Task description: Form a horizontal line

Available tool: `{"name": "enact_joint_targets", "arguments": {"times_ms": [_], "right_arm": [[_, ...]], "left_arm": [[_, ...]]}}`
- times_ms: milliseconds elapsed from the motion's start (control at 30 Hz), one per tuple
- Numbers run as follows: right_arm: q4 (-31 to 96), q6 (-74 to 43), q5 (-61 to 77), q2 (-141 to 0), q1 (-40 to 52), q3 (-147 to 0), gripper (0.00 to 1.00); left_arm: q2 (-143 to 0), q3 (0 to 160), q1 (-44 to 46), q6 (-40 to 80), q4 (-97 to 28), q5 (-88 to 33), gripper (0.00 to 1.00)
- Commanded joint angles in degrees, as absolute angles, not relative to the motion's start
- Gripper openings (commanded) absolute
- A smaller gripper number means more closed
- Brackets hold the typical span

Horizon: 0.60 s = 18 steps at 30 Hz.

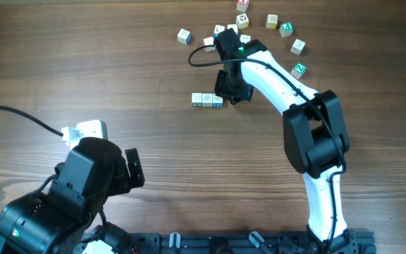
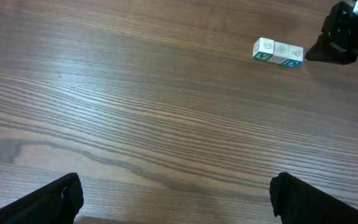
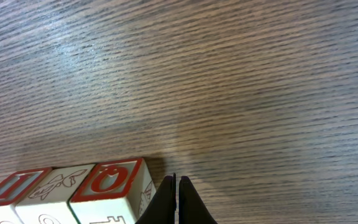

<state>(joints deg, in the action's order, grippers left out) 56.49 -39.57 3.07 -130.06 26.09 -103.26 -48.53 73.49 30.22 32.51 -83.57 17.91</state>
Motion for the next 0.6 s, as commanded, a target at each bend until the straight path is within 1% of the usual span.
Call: {"name": "enact_joint_targets", "arguments": {"times_ms": [0,567], "right_arm": [[56.4,-38.8,5.1,-129.9,26.3,-103.0,0.05],[56.1,-38.7,7.8,-129.9,26.3,-103.0,0.05]], "left_arm": [[-48.4,73.3,29.9,33.5,-83.4,17.6,1.0],[-48.4,73.3,29.9,33.5,-83.4,17.6,1.0]]}}
